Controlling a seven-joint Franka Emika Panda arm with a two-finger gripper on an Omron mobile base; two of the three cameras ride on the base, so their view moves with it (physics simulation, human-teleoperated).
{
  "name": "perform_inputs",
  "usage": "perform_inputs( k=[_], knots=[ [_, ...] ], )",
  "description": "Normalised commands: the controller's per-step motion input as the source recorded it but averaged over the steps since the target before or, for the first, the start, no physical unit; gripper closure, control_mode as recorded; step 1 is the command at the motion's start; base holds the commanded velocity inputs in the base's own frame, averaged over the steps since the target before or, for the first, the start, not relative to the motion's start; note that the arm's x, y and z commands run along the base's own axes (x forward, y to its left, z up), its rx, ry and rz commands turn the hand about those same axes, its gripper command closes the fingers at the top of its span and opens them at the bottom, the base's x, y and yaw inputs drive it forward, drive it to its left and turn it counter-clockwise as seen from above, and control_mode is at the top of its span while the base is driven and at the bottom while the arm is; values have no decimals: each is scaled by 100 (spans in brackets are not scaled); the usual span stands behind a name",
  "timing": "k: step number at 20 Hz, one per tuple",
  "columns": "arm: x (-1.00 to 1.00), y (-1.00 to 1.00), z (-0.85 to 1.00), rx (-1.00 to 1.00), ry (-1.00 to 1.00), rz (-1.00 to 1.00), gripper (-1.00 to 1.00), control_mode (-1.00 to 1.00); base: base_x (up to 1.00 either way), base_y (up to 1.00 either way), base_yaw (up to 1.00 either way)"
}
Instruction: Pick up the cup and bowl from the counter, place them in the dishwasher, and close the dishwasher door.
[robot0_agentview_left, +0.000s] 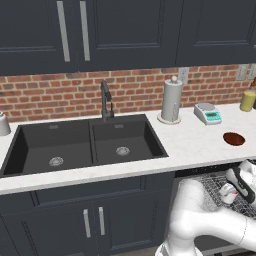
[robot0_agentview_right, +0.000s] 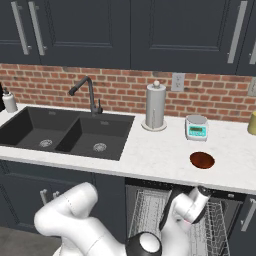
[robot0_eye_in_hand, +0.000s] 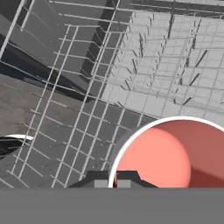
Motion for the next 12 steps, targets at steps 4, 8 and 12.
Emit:
perform_inputs(
  k=[4,8,12],
  knots=[
    [0,0,-71,0,6,-2,100,-100,0,0,0],
    [0,0,-66,0,7,-2,100,-100,0,0,0],
    [0,0,-64,0,8,-1,100,-100,0,0,0]
  ],
)
